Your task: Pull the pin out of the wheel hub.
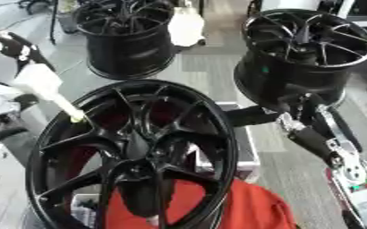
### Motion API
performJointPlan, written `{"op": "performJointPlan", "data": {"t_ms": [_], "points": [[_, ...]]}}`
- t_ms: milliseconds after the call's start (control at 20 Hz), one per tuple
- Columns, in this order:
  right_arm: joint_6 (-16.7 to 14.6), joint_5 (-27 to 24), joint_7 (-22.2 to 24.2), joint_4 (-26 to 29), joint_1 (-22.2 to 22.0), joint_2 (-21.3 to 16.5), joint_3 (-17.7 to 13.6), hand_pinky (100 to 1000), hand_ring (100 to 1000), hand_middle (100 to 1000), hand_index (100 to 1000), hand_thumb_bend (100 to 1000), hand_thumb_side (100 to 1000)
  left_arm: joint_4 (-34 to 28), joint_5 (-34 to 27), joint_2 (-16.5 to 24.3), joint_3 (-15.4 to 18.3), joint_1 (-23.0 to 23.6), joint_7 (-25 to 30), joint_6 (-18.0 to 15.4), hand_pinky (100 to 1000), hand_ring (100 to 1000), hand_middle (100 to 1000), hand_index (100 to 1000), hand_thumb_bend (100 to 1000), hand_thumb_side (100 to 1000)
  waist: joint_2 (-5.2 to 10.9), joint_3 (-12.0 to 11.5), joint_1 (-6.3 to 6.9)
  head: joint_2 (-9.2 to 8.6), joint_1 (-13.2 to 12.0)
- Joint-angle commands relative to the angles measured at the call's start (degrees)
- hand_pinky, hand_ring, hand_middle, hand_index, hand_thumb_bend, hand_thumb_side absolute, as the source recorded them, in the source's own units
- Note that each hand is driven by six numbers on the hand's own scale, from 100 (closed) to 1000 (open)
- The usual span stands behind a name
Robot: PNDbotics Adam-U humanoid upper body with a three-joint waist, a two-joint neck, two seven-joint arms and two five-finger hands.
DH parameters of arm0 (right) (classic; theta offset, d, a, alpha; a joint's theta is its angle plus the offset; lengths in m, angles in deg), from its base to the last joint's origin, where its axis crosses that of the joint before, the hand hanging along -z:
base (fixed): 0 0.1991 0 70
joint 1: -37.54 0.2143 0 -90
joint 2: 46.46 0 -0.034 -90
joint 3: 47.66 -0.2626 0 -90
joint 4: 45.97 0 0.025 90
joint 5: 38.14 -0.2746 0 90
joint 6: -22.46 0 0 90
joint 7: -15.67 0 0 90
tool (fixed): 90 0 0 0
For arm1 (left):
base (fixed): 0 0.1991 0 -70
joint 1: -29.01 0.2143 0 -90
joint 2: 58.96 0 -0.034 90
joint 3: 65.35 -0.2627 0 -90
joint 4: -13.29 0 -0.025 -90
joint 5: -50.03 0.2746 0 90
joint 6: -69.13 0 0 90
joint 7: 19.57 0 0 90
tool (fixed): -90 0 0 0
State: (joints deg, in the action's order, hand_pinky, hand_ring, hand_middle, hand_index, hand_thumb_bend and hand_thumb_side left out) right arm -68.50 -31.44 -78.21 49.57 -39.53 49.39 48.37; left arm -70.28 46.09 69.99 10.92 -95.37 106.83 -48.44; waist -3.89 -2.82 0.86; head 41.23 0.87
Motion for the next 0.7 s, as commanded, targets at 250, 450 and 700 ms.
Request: {"op": "performJointPlan", "data": {"t_ms": [250,450,700], "points": [[0.1,0.3,-1.4,0.6,0.0,-1.3,-1.6,650,626,694,901,100,341,8.0,0.1,4.5,11.8,8.6,14.0,-9.8,516,441,466,660,100,102,0.51,-2.0,-0.15,-0.43,2.6],[0.0,0.3,-1.3,0.6,0.0,-1.1,-1.4,650,626,694,901,100,341,14.6,4.1,2.3,18.5,15.3,13.3,-5.9,547,482,508,702,100,100,0.62,-2.3,-0.32,-0.46,2.6],[0.1,0.2,-1.1,0.6,0.1,-0.9,-1.3,650,626,693,901,100,337,21.3,8.9,-1.5,25.3,22.8,10.7,-3.9,631,610,668,848,218,278,0.52,-1.5,-0.92,-0.51,2.0]]}}
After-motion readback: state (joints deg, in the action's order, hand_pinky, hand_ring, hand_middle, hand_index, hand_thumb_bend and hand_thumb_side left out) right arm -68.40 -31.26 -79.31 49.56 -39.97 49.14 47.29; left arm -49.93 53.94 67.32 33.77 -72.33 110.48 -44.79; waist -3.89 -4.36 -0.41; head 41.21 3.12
